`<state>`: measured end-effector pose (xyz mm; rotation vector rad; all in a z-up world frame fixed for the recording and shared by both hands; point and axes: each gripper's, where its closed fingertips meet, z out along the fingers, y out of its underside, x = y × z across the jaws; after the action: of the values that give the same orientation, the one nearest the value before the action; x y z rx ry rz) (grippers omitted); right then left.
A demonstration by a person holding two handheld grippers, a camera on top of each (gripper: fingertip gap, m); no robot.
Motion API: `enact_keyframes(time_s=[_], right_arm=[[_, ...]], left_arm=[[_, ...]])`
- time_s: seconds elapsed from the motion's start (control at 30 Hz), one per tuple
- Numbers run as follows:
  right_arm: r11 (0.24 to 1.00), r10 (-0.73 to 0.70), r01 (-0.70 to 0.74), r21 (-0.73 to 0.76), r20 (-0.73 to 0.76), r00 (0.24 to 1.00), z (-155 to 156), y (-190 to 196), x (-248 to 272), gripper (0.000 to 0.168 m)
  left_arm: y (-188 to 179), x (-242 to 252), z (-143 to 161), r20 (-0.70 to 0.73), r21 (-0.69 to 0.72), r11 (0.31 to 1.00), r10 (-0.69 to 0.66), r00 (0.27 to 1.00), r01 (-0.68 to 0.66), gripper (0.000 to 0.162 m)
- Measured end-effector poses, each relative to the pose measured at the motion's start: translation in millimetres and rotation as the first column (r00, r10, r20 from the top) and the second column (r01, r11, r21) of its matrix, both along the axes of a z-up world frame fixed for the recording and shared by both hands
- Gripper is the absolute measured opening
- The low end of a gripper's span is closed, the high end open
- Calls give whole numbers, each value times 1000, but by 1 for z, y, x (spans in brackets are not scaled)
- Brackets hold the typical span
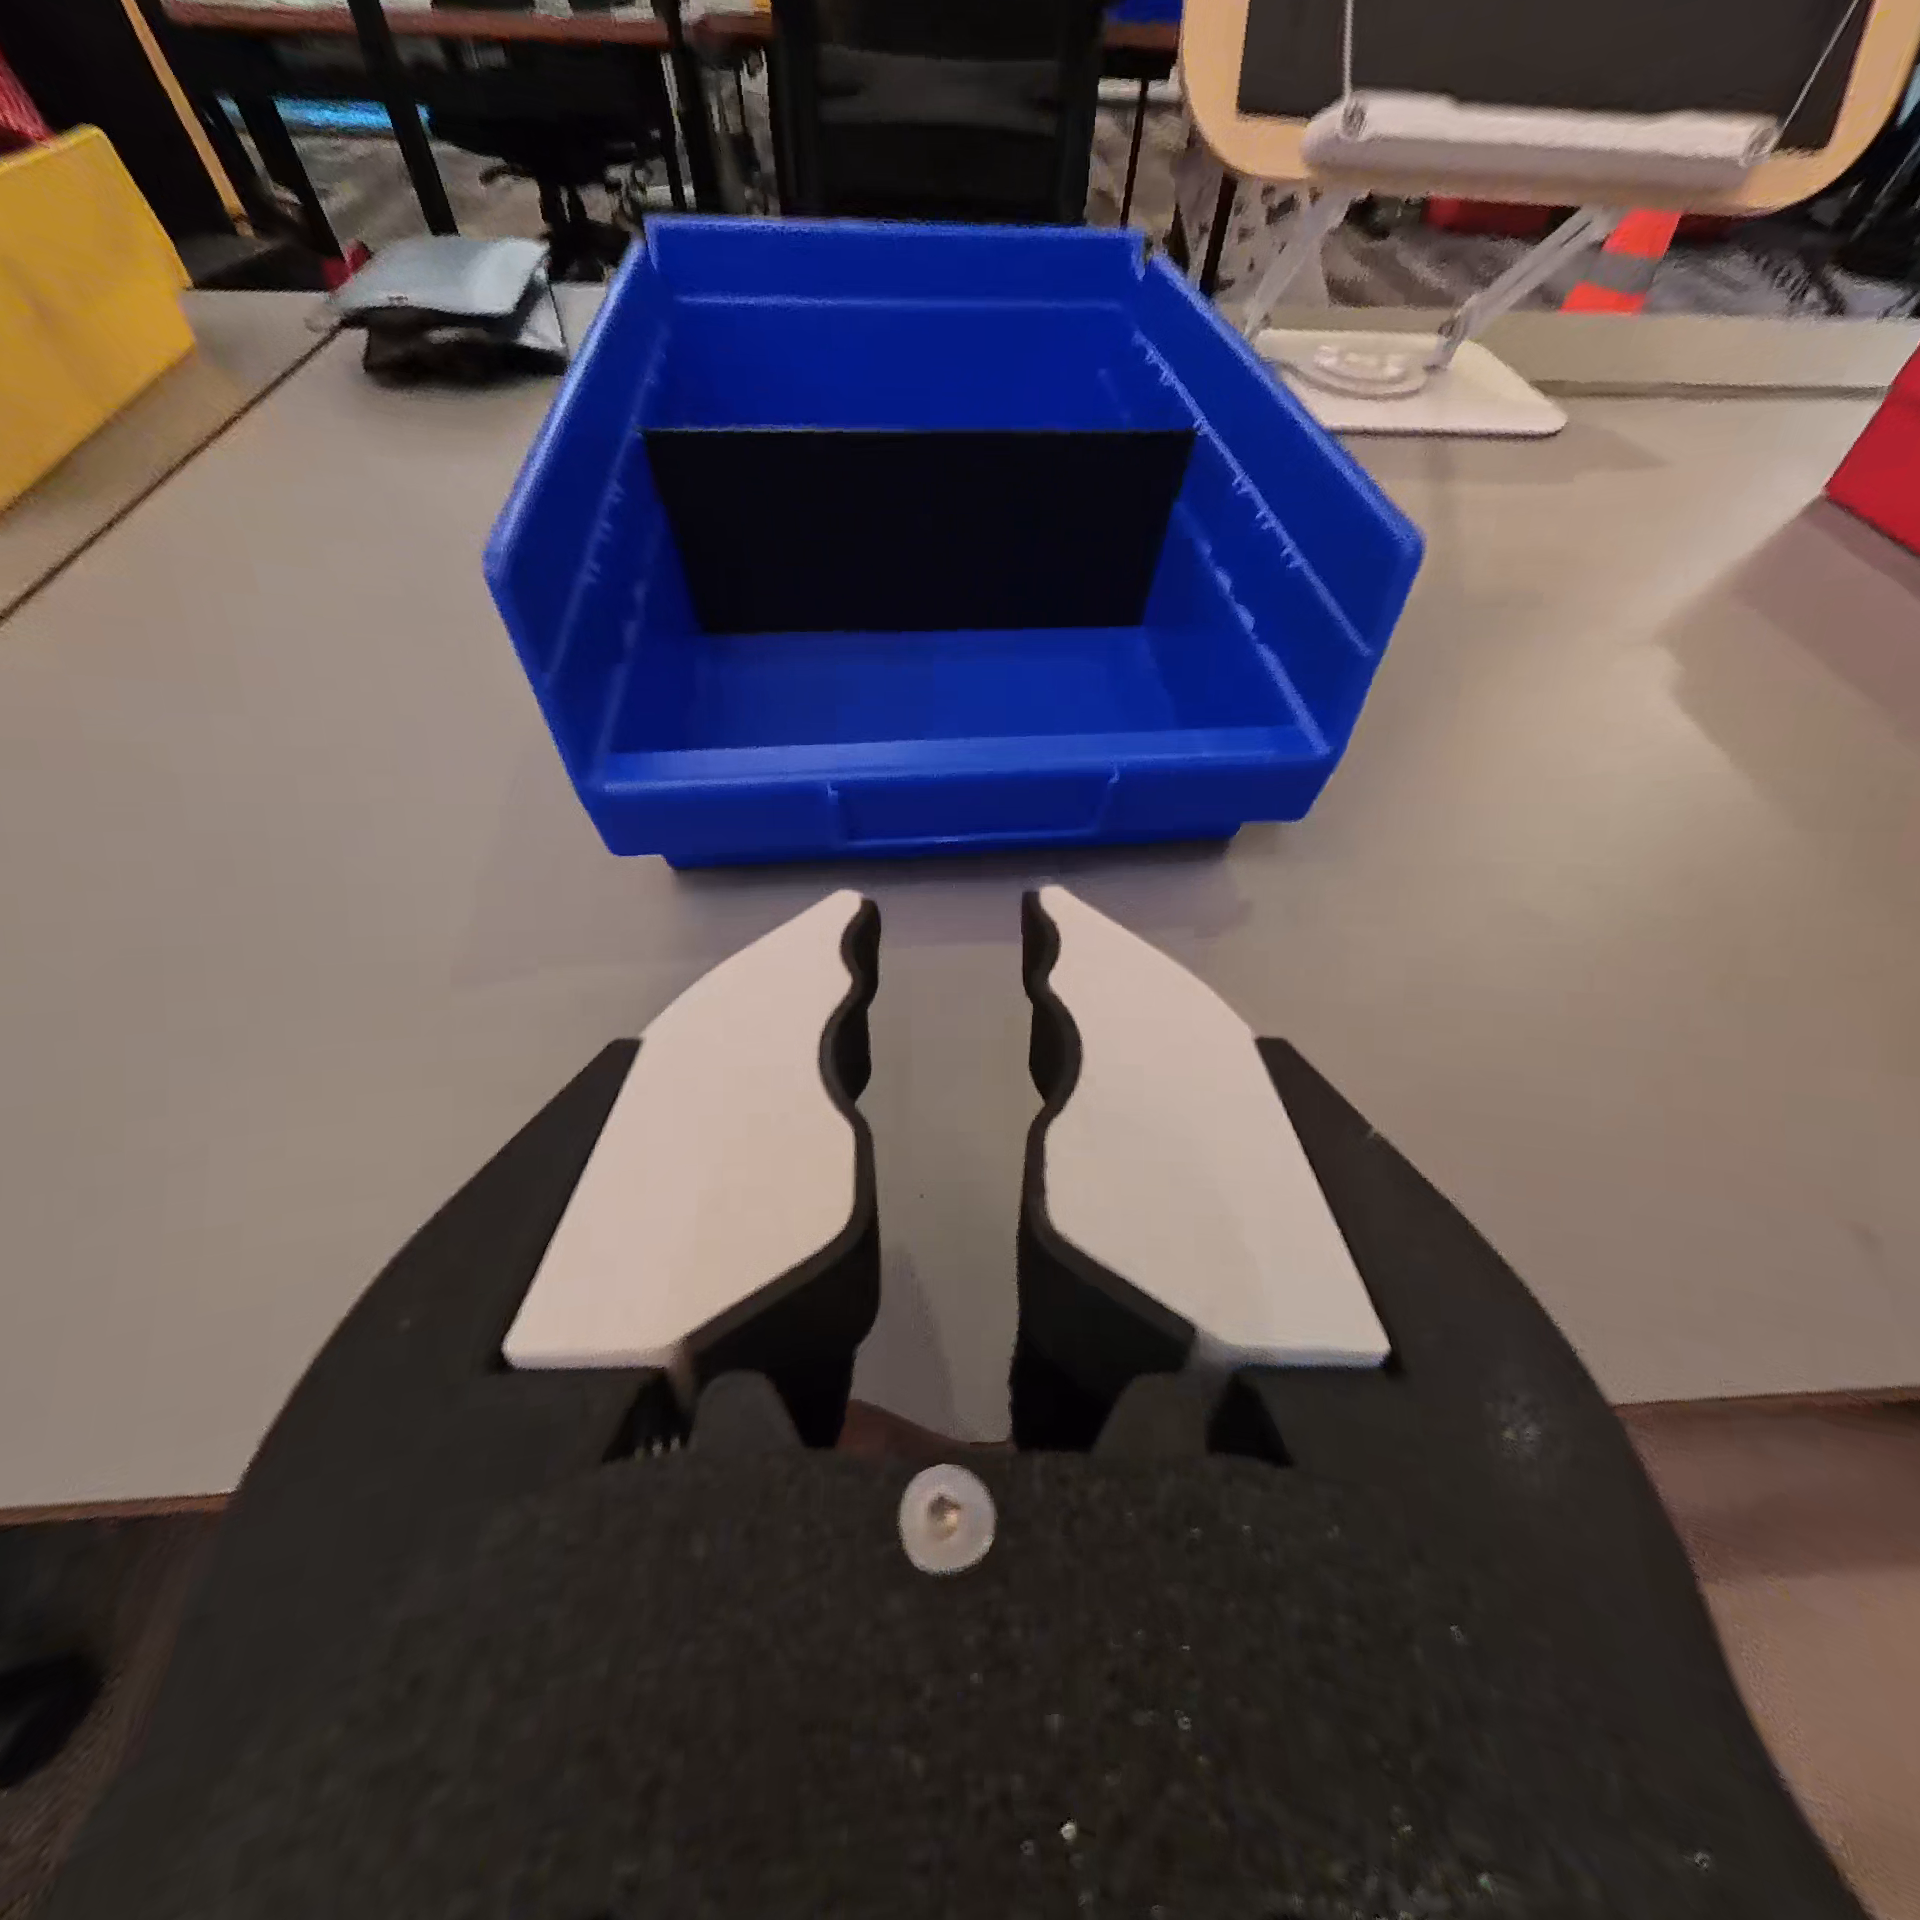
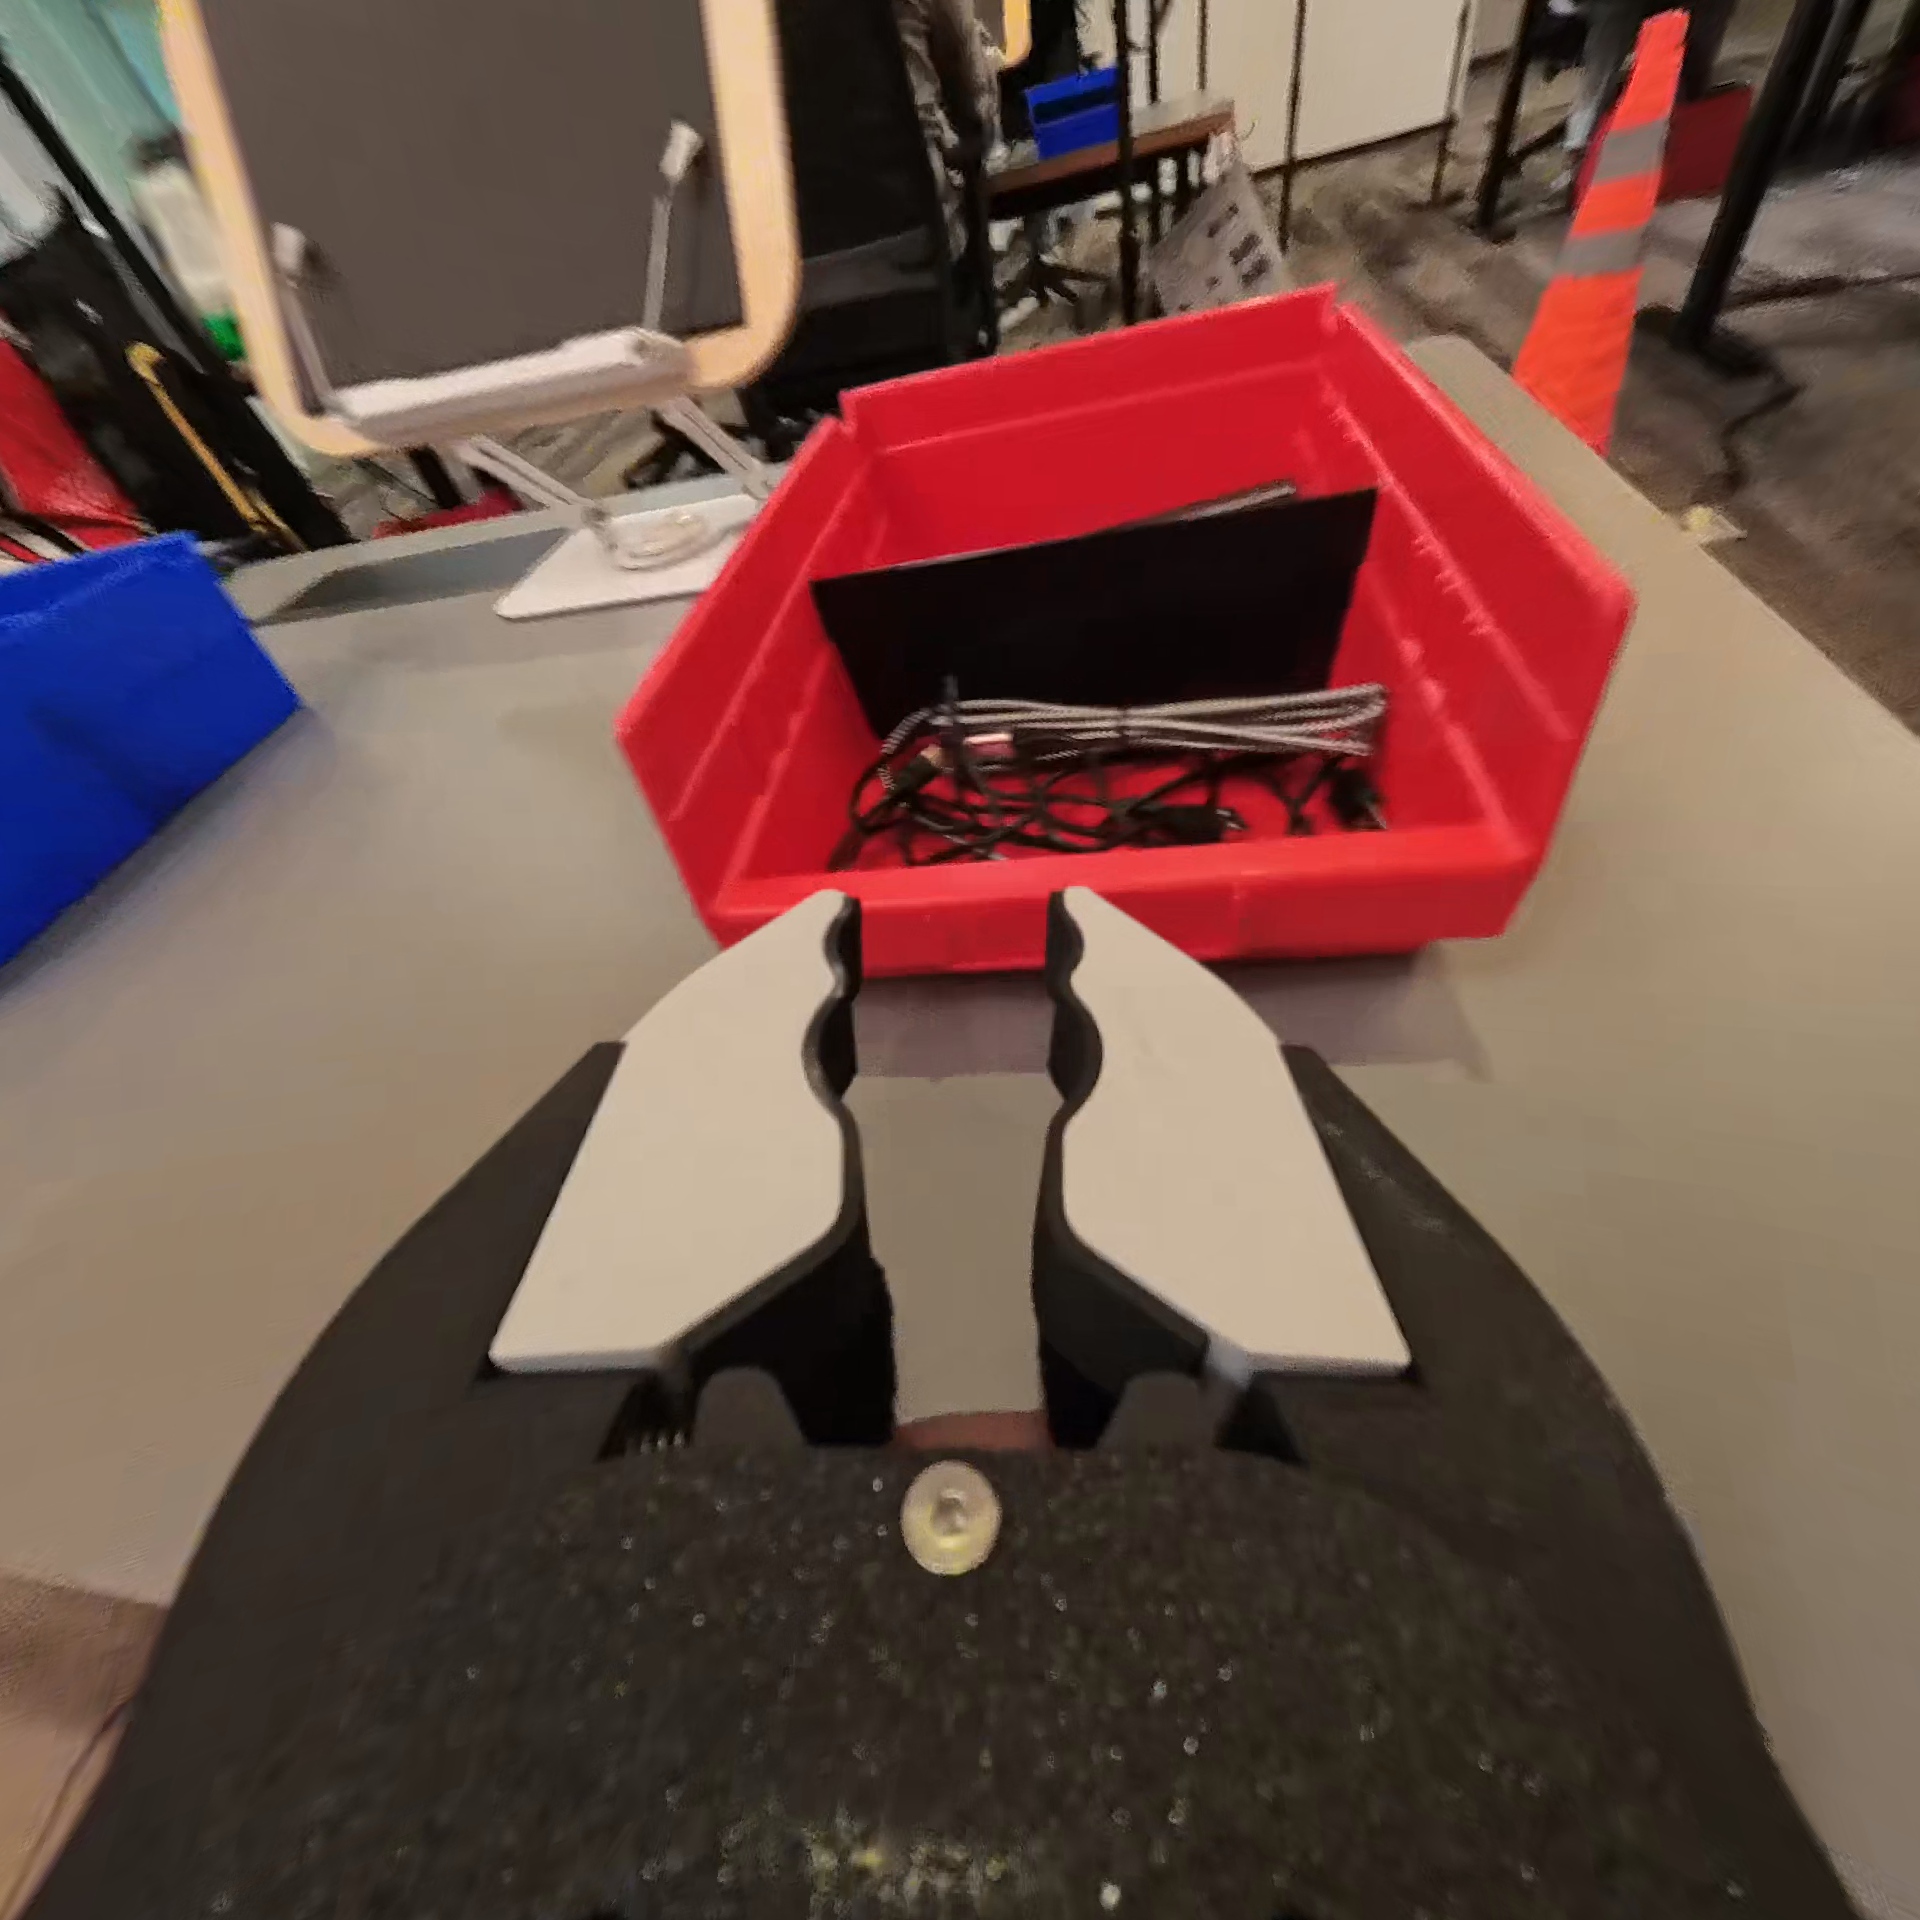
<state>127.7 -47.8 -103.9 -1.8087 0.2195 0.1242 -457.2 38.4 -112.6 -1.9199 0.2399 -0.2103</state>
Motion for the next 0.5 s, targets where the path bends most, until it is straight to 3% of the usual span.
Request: enact_keyframes(time_s=[0.13,0.33,0.5], right_arm=[[1000,10,-11,-2,-112,994,-5,-4,1,32],[996,-35,34,-79,-17,999,-18,-17,10,30],[999,-42,37,-39,-129,991,-13,-21,14,30]], left_arm=[[1,14,-9,52,-66,997,-42,998,46,26],[-1,30,-7,7,-49,996,-78,997,78,26],[0,37,-15,5,-83,990,-112,994,112,26]])
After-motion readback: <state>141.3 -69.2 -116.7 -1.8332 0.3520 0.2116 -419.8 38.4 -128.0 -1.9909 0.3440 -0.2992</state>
